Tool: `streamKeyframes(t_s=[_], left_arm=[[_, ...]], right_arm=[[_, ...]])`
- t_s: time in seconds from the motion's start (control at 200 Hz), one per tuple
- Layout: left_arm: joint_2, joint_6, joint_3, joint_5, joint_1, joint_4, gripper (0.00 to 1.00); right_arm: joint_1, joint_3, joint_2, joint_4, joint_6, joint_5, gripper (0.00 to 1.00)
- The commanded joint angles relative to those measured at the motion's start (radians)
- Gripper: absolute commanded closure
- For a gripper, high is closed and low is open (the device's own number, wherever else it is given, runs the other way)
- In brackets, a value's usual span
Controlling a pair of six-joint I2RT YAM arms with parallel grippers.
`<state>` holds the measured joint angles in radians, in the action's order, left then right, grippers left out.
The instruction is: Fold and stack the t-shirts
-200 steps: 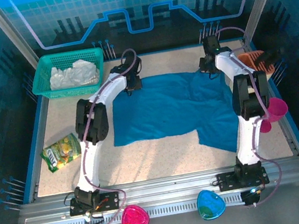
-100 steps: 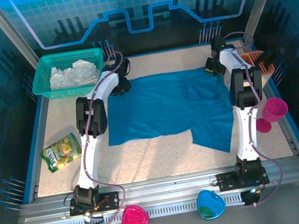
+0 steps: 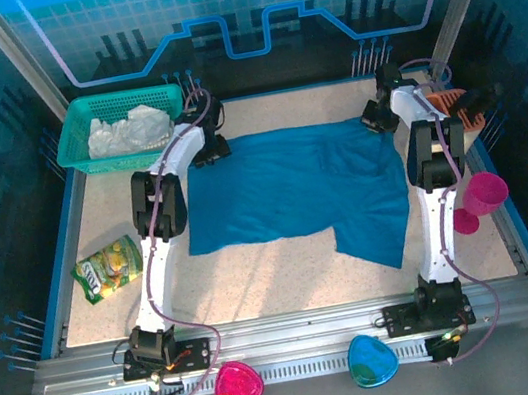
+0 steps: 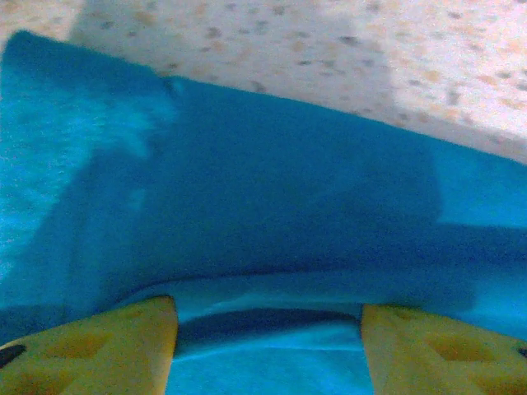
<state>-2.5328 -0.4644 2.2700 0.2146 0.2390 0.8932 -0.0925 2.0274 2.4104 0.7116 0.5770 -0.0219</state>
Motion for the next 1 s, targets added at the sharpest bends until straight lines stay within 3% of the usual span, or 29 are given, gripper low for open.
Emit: streamKeyframes(t_s=[0.0, 0.21, 0.47, 0.616, 0.816, 0.996], left_arm=[[0.092, 0.087, 0.091, -0.071, 0.036, 0.008, 0.31], [0.311, 0.123, 0.076, -0.007, 0.06, 0.063, 0.28], [0.765, 0.055, -0.462, 0.061, 0.063, 0.029, 0.28], [0.948, -0.03, -0.738, 0.066, 0.057, 0.091, 0.33], [1.084, -0.217, -1.079, -0.071, 0.034, 0.079, 0.52], [1.136, -0.368, -1.331, -0.169, 0.033, -0.107, 0.57]], right_arm=[[0.01, -0.004, -0.095, -0.013, -0.1, 0.047, 0.85], [0.067, -0.163, -0.369, -0.058, -0.234, 0.06, 0.74], [0.128, -0.499, -0.717, -0.118, -0.29, 0.115, 0.7], [0.163, -0.627, -0.864, -0.111, -0.305, 0.13, 0.68], [0.201, -0.697, -0.947, -0.066, -0.325, 0.137, 0.67], [0.209, -0.714, -0.943, -0.067, -0.321, 0.142, 0.67]])
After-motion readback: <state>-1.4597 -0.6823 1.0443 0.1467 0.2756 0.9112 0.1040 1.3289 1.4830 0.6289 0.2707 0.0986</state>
